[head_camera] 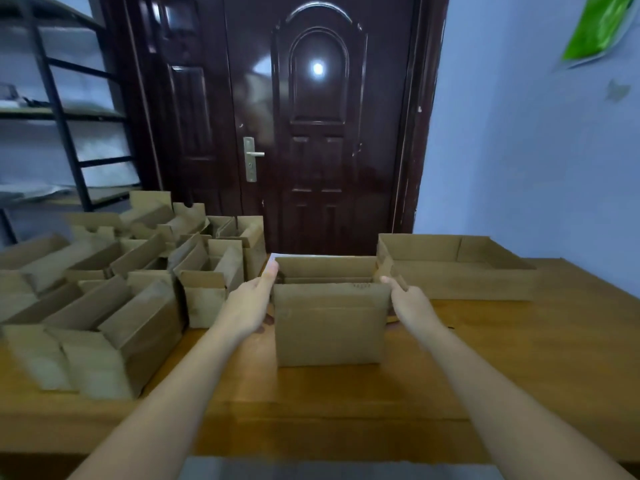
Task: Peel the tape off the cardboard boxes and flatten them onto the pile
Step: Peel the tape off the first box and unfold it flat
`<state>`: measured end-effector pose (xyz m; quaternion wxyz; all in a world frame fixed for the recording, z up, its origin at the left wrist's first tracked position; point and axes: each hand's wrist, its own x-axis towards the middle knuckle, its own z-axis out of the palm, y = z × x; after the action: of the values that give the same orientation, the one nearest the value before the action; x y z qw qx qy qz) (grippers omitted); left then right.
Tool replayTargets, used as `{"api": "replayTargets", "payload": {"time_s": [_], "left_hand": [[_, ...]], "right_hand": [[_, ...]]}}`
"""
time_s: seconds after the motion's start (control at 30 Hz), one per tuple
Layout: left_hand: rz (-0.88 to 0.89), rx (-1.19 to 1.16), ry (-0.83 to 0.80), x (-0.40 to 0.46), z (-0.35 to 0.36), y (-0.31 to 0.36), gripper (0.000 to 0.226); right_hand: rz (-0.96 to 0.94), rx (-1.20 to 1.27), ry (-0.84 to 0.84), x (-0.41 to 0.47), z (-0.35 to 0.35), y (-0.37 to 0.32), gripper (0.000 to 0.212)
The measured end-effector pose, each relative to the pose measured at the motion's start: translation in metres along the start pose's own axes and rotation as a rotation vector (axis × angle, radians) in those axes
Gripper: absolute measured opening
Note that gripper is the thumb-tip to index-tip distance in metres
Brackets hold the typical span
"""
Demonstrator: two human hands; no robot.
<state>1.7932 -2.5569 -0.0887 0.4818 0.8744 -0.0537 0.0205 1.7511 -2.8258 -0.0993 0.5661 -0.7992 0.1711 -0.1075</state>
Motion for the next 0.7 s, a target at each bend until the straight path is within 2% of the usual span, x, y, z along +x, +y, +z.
{"api": "replayTargets", "payload": {"time_s": [0.07,0.1,0.13,0.17,0.23,0.3,0.33,0.4,0.47,0.53,0.6,0.7], "left_hand": [[0.001,-0.026,-0.041,0.001,-0.001,-0.007,0.097],[0.011,-0.05,-0.066,0.002,-0.001,-0.011,0.098],[0.034,-0.074,-0.096,0.005,-0.002,-0.017,0.096],[0.052,-0.087,-0.137,0.006,-0.002,-0.024,0.094],[0.083,-0.063,-0.23,0.008,-0.001,-0.041,0.108],[0.074,-0.033,-0.34,0.014,0.004,-0.057,0.12],[0.07,-0.029,-0.398,0.018,0.008,-0.065,0.117],[0.092,0.016,-0.492,0.023,0.019,-0.073,0.112],[0.131,0.037,-0.491,0.024,0.03,-0.078,0.108],[0.133,0.003,-0.436,0.025,0.037,-0.082,0.097],[0.108,-0.05,-0.389,0.028,0.04,-0.086,0.091],[0.101,-0.14,-0.37,0.032,0.04,-0.084,0.093]], "right_hand": [[0.029,0.053,-0.015,0.005,0.001,0.007,0.086],[0.036,0.095,-0.022,0.01,0.0,0.012,0.106],[0.025,0.131,-0.05,0.015,-0.002,0.018,0.117],[0.004,0.166,-0.094,0.015,-0.005,0.021,0.119],[-0.059,0.182,-0.239,0.011,-0.011,0.025,0.113],[-0.111,0.046,-0.361,0.012,-0.018,0.034,0.103],[-0.122,-0.067,-0.393,0.014,-0.019,0.039,0.103],[-0.11,-0.301,-0.429,0.02,-0.018,0.05,0.117],[-0.122,-0.434,-0.476,0.022,-0.011,0.06,0.113],[-0.152,-0.487,-0.47,0.022,-0.003,0.067,0.093],[-0.174,-0.463,-0.447,0.02,0.001,0.07,0.08],[-0.207,-0.373,-0.421,0.017,-0.001,0.06,0.077]]}}
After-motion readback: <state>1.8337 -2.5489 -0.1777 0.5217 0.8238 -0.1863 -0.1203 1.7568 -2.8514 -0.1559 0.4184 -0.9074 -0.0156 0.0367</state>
